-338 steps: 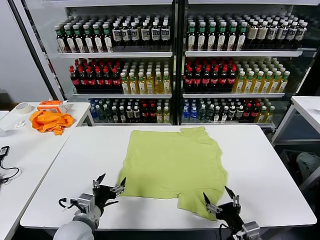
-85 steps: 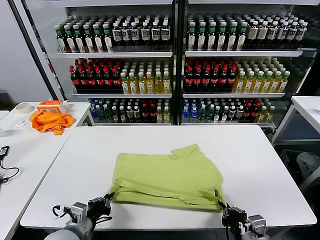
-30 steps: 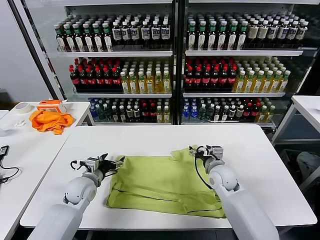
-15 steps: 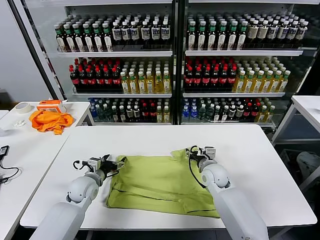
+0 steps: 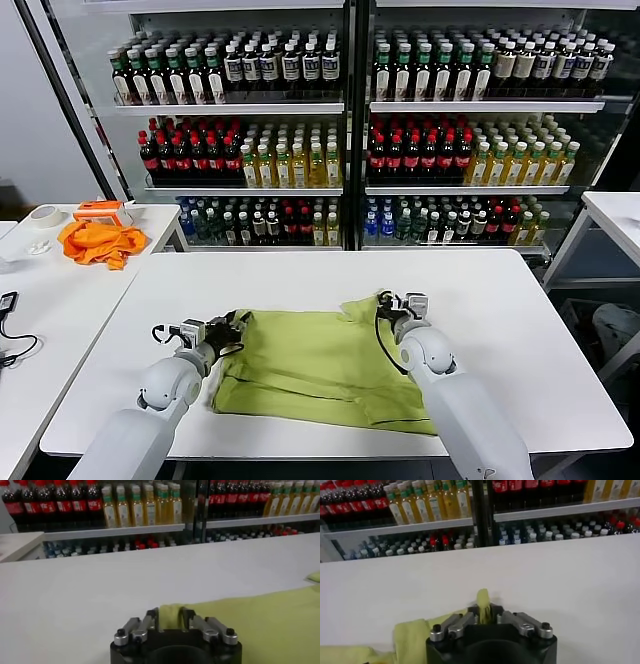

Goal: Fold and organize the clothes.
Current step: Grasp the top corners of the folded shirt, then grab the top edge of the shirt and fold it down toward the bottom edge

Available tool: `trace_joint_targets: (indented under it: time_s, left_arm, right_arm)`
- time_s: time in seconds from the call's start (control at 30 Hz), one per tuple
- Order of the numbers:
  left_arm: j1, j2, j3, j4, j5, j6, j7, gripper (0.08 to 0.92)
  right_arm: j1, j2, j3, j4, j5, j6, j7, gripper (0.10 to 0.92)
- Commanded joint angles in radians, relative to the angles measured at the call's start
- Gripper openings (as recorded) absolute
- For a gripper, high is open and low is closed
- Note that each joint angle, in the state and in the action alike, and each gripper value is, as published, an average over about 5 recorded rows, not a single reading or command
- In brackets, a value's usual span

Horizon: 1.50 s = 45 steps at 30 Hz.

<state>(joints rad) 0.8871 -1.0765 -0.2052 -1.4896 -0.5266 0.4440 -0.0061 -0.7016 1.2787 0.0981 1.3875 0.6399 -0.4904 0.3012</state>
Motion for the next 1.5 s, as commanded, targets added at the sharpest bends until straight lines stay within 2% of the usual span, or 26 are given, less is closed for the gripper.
trace_joint_targets:
  time_s: [0.03, 0.23, 0.43, 0.57, 0.97, 1.5]
  left_arm:
    - [0.016, 0.02, -0.009, -0.048, -0.079, -0.027, -0.01, 0.247]
    - [0.118, 0.051, -0.044, -0.197, -0.135, -0.052, -0.031, 0.097]
    - [0.258, 0.075, -0.077, -0.345, -0.154, -0.066, -0.036, 0.081]
    - [0.315, 0.088, -0.109, -0.399, -0.151, -0.068, -0.035, 0.081]
    - [0.406, 0.109, -0.147, -0.431, -0.102, -0.077, -0.024, 0.081]
    - [0.427, 0.1, -0.129, -0.43, 0.013, -0.032, -0.048, 0.081]
  right_arm:
    - [-0.018, -0.03, 0.005, 0.118, 0.007, 0.017, 0.019, 0.105]
    - [-0.134, -0.129, 0.026, 0.368, 0.037, -0.014, 0.06, 0.106]
    - [-0.343, -0.179, 0.083, 0.532, 0.015, -0.014, 0.072, 0.106]
    - [-0.45, -0.197, 0.099, 0.606, -0.015, -0.007, 0.055, 0.106]
    - [-0.539, -0.196, 0.113, 0.652, -0.116, 0.025, 0.038, 0.106]
    - [-0.587, -0.179, 0.108, 0.645, -0.149, -0.016, 0.059, 0.106]
